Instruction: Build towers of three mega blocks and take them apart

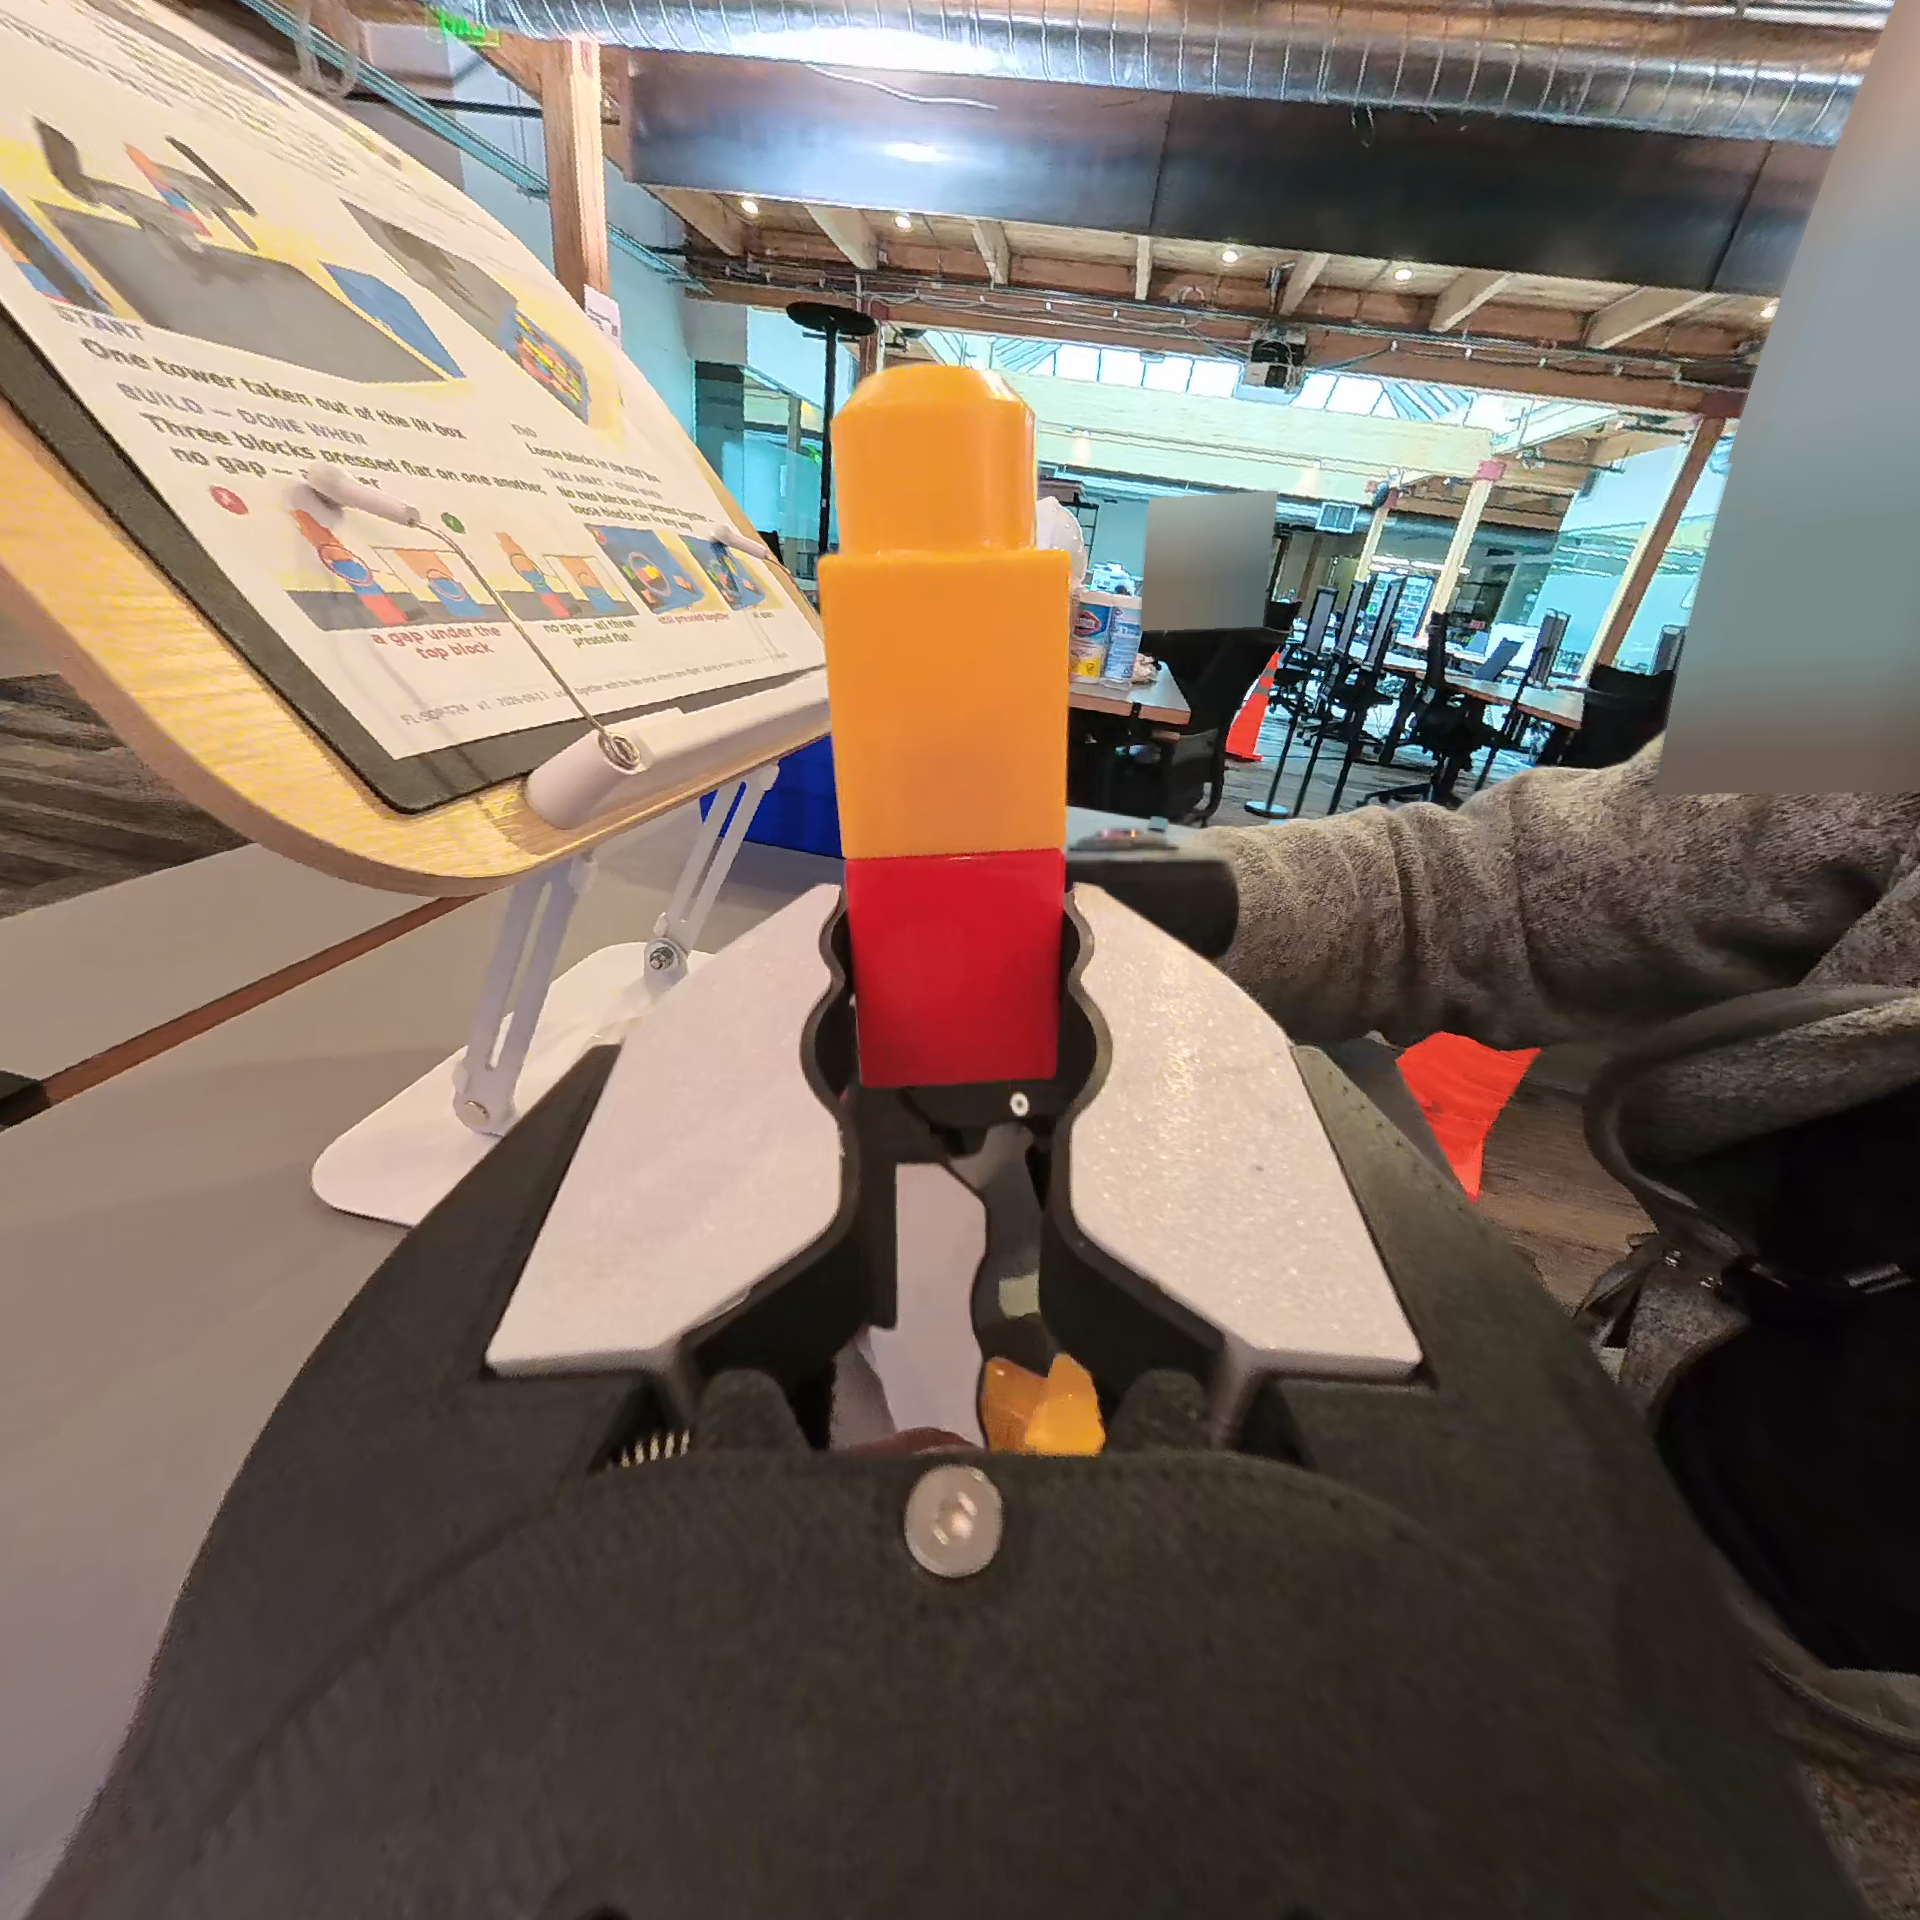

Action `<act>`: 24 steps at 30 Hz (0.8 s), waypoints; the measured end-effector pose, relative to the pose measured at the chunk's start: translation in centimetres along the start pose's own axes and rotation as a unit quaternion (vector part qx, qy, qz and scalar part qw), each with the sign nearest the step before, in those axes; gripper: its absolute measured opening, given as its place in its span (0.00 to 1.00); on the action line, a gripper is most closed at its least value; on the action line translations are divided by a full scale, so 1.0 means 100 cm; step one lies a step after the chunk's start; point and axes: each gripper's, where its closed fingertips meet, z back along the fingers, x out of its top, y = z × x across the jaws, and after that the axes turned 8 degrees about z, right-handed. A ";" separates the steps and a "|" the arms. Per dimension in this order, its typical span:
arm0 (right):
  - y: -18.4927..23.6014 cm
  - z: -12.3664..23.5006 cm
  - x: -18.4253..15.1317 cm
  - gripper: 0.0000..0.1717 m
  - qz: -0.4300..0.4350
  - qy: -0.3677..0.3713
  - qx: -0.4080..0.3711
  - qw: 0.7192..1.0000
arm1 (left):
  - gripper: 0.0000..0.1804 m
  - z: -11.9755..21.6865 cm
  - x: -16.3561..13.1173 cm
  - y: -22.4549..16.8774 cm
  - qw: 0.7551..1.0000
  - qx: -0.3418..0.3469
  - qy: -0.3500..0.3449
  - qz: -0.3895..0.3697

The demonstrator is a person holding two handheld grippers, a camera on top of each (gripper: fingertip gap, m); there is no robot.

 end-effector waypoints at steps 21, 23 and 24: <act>0.008 0.139 0.029 0.24 0.029 0.039 -0.290 0.956 | 0.20 -0.013 -0.027 -0.014 0.995 -0.058 0.068 0.053; 0.011 0.163 0.037 0.24 0.052 0.069 -0.321 0.943 | 0.20 -0.022 -0.038 -0.025 0.989 -0.093 0.090 0.078; 0.013 0.172 0.042 0.24 0.064 0.086 -0.329 0.938 | 0.20 -0.026 -0.045 -0.028 0.986 -0.100 0.103 0.083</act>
